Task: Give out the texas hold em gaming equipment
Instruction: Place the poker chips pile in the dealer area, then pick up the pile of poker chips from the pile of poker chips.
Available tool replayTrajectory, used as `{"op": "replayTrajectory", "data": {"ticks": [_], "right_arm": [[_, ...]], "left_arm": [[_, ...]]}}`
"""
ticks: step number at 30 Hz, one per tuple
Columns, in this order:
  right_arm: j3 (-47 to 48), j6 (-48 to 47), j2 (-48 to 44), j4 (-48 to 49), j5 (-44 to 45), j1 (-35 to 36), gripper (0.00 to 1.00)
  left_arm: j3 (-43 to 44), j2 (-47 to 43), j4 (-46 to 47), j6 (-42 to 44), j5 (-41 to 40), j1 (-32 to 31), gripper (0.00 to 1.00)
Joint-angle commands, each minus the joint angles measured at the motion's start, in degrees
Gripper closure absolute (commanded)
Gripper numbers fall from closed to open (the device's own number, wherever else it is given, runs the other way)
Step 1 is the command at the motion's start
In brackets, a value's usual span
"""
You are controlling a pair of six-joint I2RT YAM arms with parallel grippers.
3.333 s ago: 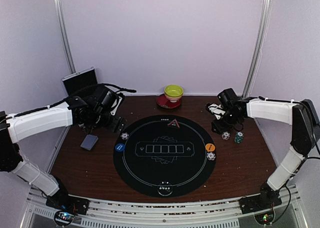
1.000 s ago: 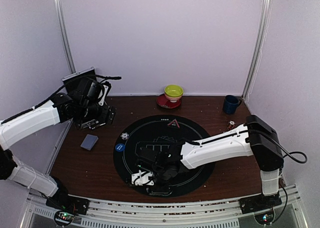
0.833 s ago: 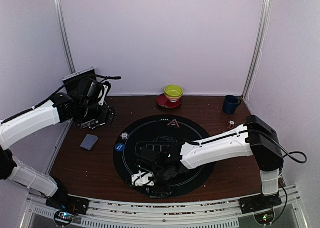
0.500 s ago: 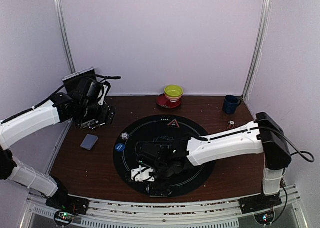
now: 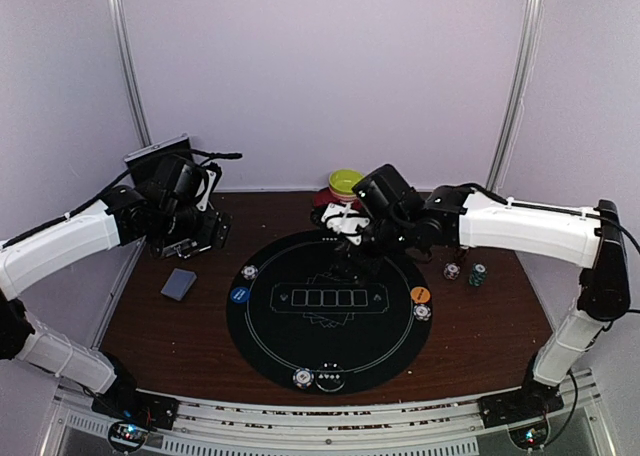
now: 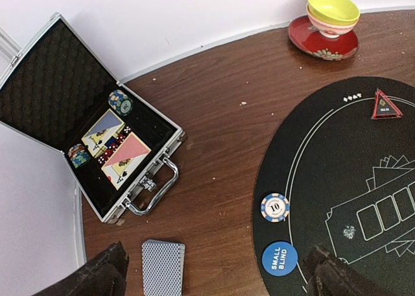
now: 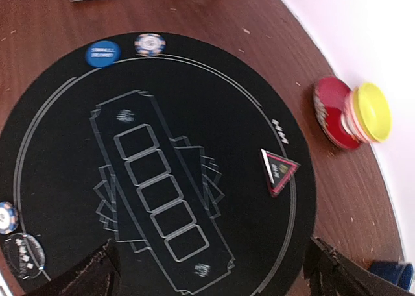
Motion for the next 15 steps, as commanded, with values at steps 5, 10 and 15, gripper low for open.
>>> {"op": "replayTrajectory", "data": {"ticks": [5,10,15], "right_arm": [[-1.28,5.39,-4.43,-1.25,1.26,-21.75,0.00],[-3.68,8.03,-4.90,-5.10,-2.42,-34.96,0.00],[-11.60,8.06,-9.51,-4.10,-4.25,-42.71,0.00]], "left_arm": [[-0.57,0.98,2.42,-0.01,1.92,0.49,0.02],[-0.56,1.77,2.56,0.05,3.30,0.48,0.02],[-0.68,2.36,2.76,0.25,5.44,0.48,0.02]]}}
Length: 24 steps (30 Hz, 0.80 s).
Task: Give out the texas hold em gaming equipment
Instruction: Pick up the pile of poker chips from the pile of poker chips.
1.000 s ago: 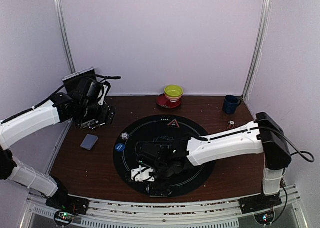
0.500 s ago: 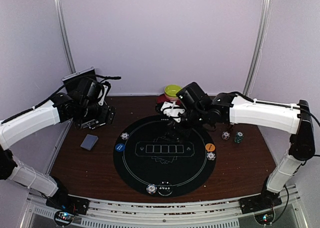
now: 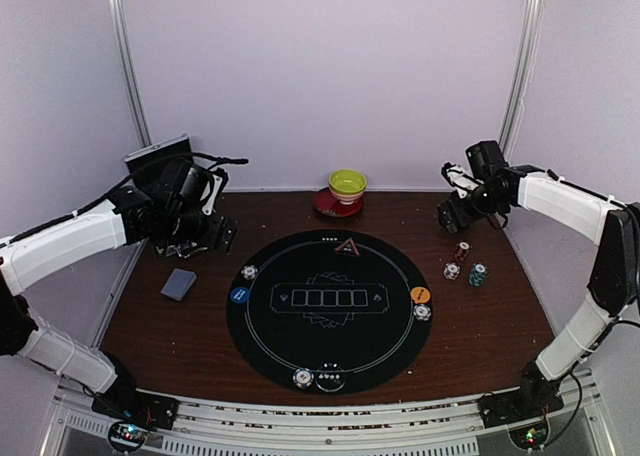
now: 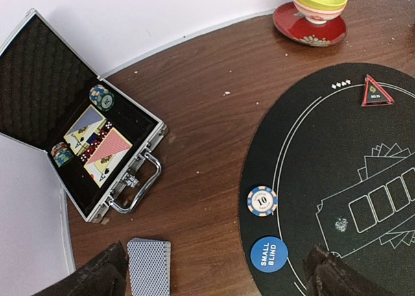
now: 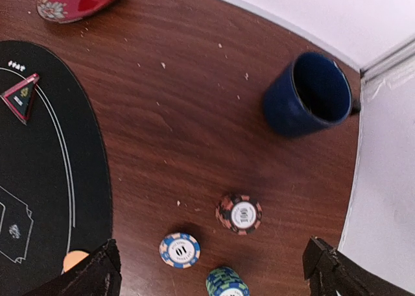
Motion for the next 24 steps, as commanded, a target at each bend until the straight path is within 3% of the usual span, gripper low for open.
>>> {"op": "replayTrajectory", "data": {"ticks": [1,11,16,24], "right_arm": [[-6.36,1.36,-5.56,-1.55,-3.31,-4.52,0.00],[-13.30,1.56,-6.30,-0.16,-4.81,-12.45,0.01],[-13.44,1.51,-5.02,-0.31,-5.12,-12.97,0.05],[-13.99,1.12,-2.02,0.41,-4.95,-13.25,0.13]], "left_arm": [[-0.51,0.43,2.67,0.29,2.67,0.42,0.02],[-3.83,-3.93,0.87,-5.01,8.04,-1.06,0.02],[-7.43,-5.21,1.12,-3.31,5.06,-1.16,0.02],[-10.88,-8.50,4.60,-1.83,7.72,-1.12,0.02]]}}
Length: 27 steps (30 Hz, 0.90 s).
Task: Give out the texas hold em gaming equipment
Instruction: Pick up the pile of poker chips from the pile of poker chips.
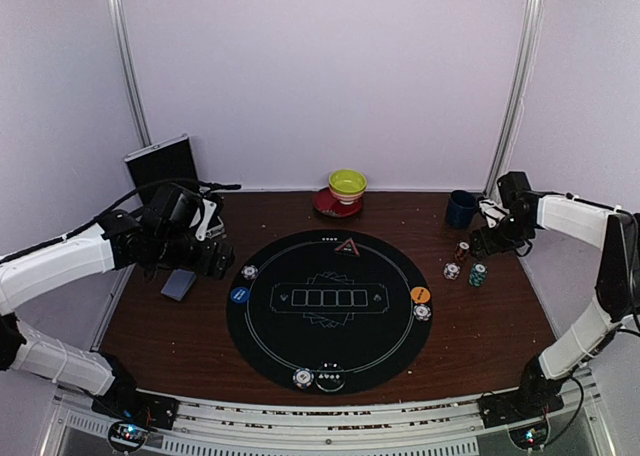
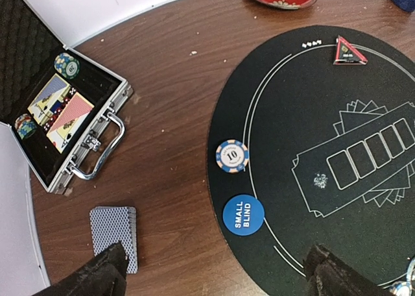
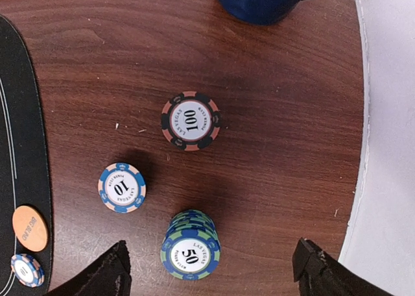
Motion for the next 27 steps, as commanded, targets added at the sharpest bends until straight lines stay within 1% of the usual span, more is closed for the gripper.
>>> {"op": "replayTrajectory", "data": {"ticks": [1,10,19,27], "right_arm": [[-0.83,-0.07,2.13,1.11,0.03,-0.40,0.14],[-0.87,-0.26,6.23,1.61,1.19,-0.40,0.22],[-0.89,-1.44,5.58,-0.45,-2.05,-0.40,0.29],[-1.41,-2.37,5.56,-1.58,-2.55,-0.40,0.30]], "left_arm": [[-0.63,-1.93,4.19,1.27,1.06,-0.15,0.02],[-0.83,-4.25,4.23,1.31,-0.21,-0.15,0.02],[-0.91,-3.40,4.32,1.63,-0.86,-0.12,0.02],[-0.87,-2.96,4.32,1.68,-2.14,-0.11,0.02]]}}
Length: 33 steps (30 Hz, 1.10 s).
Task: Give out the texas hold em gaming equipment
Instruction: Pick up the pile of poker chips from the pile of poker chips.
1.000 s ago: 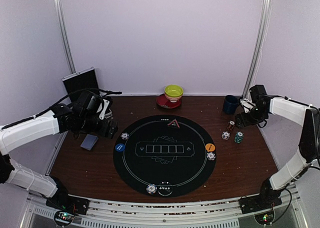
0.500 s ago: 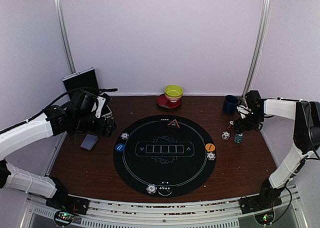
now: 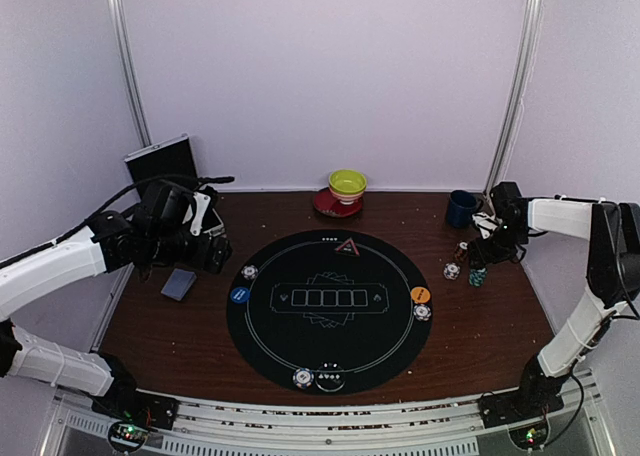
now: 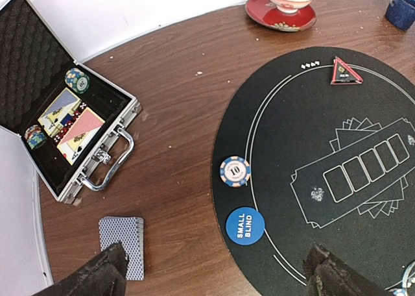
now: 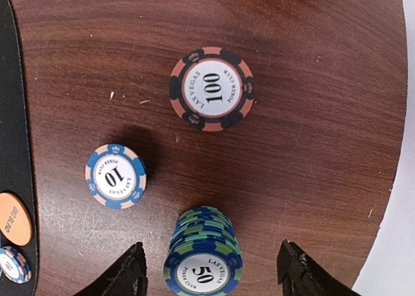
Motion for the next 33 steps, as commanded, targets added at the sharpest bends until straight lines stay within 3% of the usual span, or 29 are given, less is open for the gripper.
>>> {"op": "replayTrajectory", "data": {"ticks": [1,33], "right_arm": [[-0.96,-1.02,-0.50,-1.58,-0.71,-0.29,0.30],[-1.54,-1.90,1.24,-2.55,-1.08,-0.20,0.43]], "left_arm": [[-0.43,0.54,2.68,0.70,-1.59,-0.13,0.02],[-0.32,1.16,2.64,0.87,-2.49,-0.06,0.02]]}}
